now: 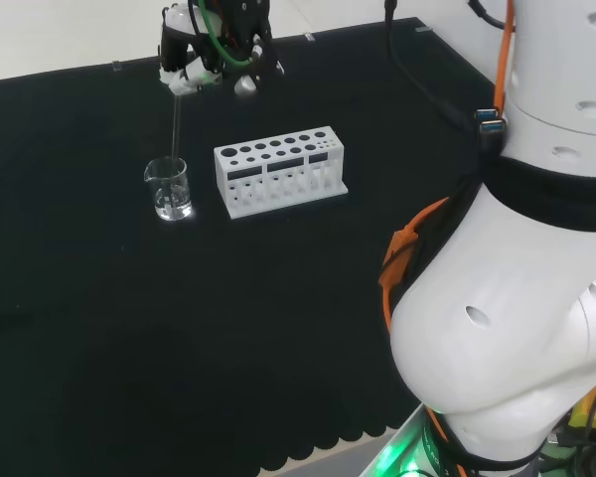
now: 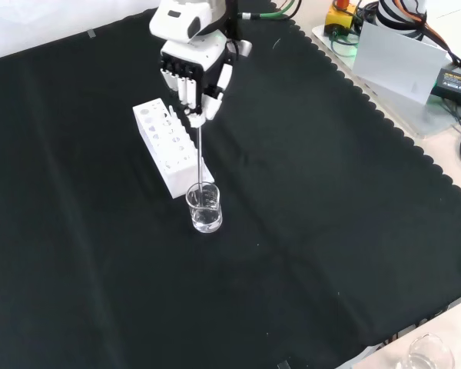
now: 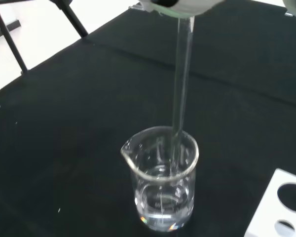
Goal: Stir in the beaker to the left of the white test tube rack with the glass rod.
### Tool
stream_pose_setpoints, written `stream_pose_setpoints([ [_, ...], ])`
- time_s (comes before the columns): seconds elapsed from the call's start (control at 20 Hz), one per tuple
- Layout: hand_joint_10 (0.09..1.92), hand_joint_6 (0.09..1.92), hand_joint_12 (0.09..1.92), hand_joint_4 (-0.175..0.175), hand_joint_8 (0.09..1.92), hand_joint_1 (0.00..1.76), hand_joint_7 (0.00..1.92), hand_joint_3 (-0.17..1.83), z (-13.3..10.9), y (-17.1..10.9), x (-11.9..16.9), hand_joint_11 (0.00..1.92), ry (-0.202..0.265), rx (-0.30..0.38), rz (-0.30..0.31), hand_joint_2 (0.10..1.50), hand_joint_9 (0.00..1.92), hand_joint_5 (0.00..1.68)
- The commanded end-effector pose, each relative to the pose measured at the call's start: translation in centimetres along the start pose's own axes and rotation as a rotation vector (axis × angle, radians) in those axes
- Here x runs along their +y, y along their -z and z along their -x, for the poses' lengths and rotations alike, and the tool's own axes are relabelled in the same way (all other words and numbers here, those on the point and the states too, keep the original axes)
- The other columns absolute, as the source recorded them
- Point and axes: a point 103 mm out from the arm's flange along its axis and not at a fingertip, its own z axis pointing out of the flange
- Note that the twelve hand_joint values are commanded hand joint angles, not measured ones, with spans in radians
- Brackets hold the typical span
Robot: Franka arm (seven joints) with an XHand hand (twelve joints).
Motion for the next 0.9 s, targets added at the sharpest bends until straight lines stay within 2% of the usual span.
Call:
stream_pose_setpoints([
  [0.05,0.37,0.37,0.49,-0.175,0.37,1.32,1.4,-0.17,-2.1,0.1,-1.9,1.73,0.016,-0.022,-0.007,1.04,1.83,1.35],
  [0.45,0.37,0.36,0.49,-0.175,0.37,1.32,1.4,-0.17,-3.6,-0.1,0.2,1.73,0.043,-0.014,-0.009,1.04,1.83,1.36],
  [0.9,0.37,0.36,0.49,-0.175,0.37,1.32,1.4,-0.17,-2.7,-0.1,3.7,1.73,0.06,-0.001,0.004,1.04,1.83,1.36],
])
